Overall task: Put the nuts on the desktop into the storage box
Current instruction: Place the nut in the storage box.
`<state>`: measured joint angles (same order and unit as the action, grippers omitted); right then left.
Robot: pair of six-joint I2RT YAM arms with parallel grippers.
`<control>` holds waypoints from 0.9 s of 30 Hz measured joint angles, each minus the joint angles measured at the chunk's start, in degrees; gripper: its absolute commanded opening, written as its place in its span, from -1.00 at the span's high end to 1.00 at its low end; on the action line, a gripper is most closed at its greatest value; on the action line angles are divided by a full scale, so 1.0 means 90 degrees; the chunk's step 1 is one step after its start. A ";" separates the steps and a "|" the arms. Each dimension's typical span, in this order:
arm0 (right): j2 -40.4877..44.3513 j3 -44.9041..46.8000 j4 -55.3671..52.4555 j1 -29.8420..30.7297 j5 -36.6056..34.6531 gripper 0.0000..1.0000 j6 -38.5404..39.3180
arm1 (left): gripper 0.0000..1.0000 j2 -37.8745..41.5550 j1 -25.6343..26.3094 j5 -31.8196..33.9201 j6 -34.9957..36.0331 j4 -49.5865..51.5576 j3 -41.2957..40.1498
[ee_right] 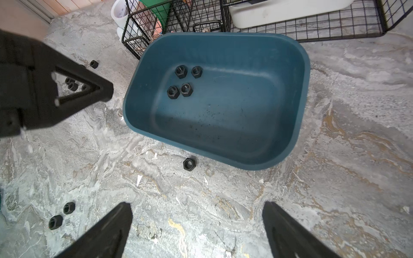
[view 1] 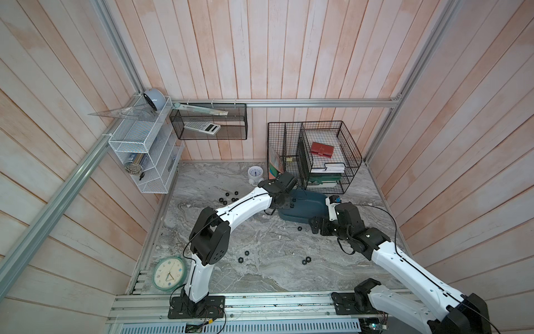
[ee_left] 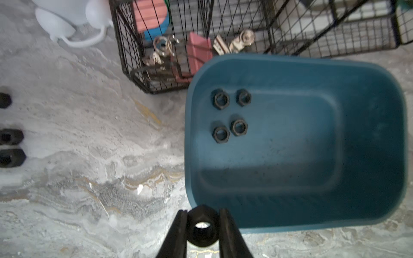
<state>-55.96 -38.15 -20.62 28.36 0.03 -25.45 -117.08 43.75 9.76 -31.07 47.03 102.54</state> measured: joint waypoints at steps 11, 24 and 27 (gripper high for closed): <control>0.0000 0.0000 -0.0010 0.0000 -0.0073 -0.96 0.0002 | 0.53 -0.0799 -0.0051 0.0138 0.0423 -0.0231 0.0435; 0.0000 0.0000 -0.0012 0.0000 -0.0136 -0.96 0.0005 | 0.52 -0.1668 -0.0117 0.0306 0.0780 -0.0610 0.1292; -0.0002 0.0000 -0.0017 0.0000 -0.0165 -0.96 0.0005 | 0.52 -0.1819 -0.0148 0.0306 0.0794 -0.0629 0.1360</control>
<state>-55.99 -38.15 -20.78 28.36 -1.45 -25.41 -133.45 42.41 12.51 -23.92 41.36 114.78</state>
